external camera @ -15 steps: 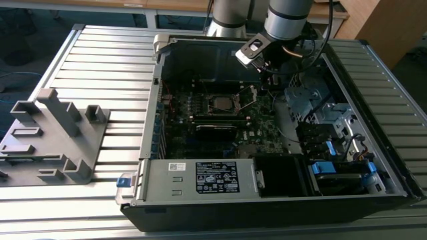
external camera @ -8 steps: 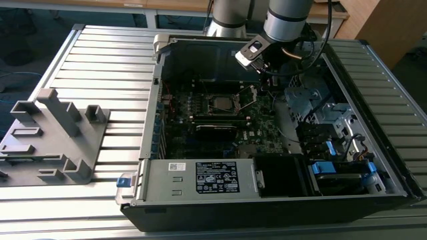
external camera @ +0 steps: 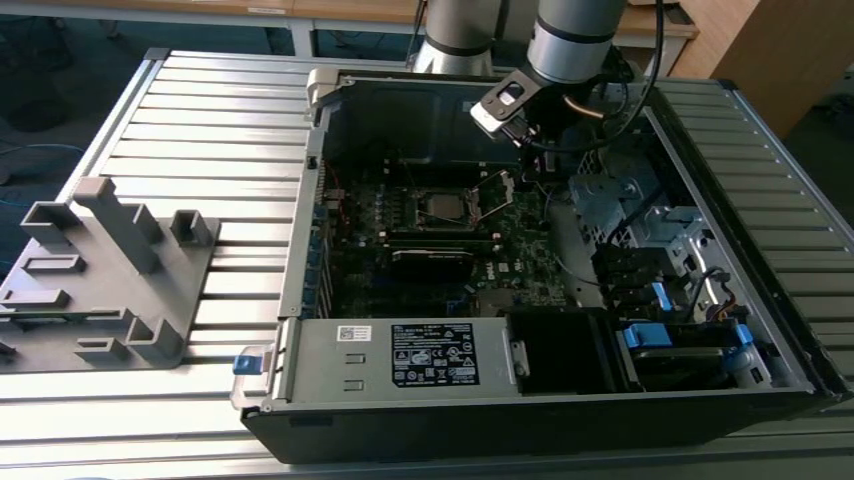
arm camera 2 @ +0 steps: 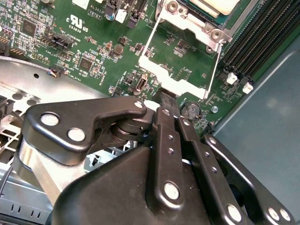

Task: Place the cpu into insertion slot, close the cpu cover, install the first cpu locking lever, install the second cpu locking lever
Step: 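Close the cpu cover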

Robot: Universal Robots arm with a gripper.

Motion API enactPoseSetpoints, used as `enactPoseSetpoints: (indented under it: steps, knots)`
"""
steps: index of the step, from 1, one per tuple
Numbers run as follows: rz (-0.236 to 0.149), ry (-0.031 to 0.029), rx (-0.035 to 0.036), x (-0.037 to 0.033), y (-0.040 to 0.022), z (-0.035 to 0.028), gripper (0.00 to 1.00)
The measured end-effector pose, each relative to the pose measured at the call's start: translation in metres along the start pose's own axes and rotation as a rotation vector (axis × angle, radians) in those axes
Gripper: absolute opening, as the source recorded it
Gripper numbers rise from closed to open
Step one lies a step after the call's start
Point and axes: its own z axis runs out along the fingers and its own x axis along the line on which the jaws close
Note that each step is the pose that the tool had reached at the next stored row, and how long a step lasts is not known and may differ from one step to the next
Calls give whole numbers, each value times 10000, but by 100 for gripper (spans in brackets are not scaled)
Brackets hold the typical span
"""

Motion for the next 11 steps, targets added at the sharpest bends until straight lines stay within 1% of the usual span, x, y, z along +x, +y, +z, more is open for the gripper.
enactPoseSetpoints:
  steps: [4, 6, 7, 9, 10, 11]
  knots:
    - [0, 0, 0, 0, 0, 0, 10]
    - [1, -2, -1, 0, -31, 2, 10]
    - [0, 0, -6, -1, -61, 2, 10]
    - [0, 0, -31, -3, -139, 1, 10]
    - [1, 2, -59, -4, -196, 0, 10]
    - [0, 2, -85, -5, -240, -1, 10]
